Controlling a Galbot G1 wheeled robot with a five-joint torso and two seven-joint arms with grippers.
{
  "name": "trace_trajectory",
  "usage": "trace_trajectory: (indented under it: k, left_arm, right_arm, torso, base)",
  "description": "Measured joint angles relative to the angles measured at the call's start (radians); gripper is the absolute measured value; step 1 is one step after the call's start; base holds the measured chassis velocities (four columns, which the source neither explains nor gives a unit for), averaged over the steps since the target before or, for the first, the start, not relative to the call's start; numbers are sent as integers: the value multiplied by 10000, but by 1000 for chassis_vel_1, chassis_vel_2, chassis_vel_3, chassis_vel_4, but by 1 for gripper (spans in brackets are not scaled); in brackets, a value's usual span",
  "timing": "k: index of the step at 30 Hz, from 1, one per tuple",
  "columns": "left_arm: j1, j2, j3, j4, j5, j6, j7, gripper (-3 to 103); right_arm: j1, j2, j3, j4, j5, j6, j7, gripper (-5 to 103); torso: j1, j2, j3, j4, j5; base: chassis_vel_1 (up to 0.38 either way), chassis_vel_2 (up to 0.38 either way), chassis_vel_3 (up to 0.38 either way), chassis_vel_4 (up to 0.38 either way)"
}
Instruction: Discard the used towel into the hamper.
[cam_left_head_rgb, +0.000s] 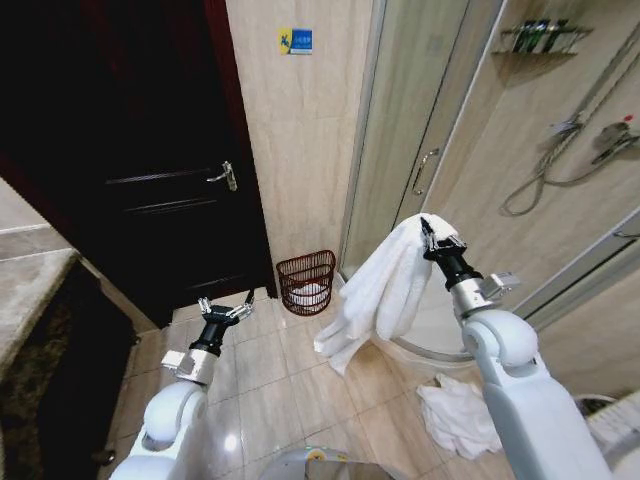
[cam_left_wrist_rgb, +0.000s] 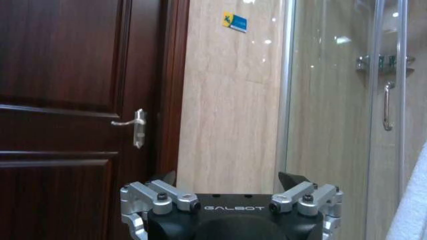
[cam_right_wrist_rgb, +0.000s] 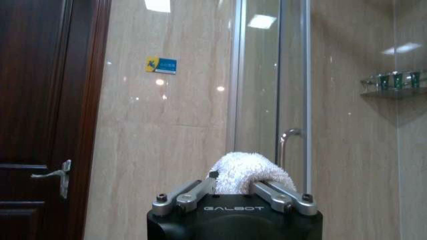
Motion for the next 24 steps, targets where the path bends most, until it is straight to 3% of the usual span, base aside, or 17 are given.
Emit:
trace_trajectory:
  k: [24]
  left_arm:
    - [-117,-31,-63,132,45,-161,-39,100]
  right_arm:
    - [-113,42,76,26,-30,9,-5,4]
  torso:
    - [0,-2,1,1,0]
  base:
    - [47,52,18,17]
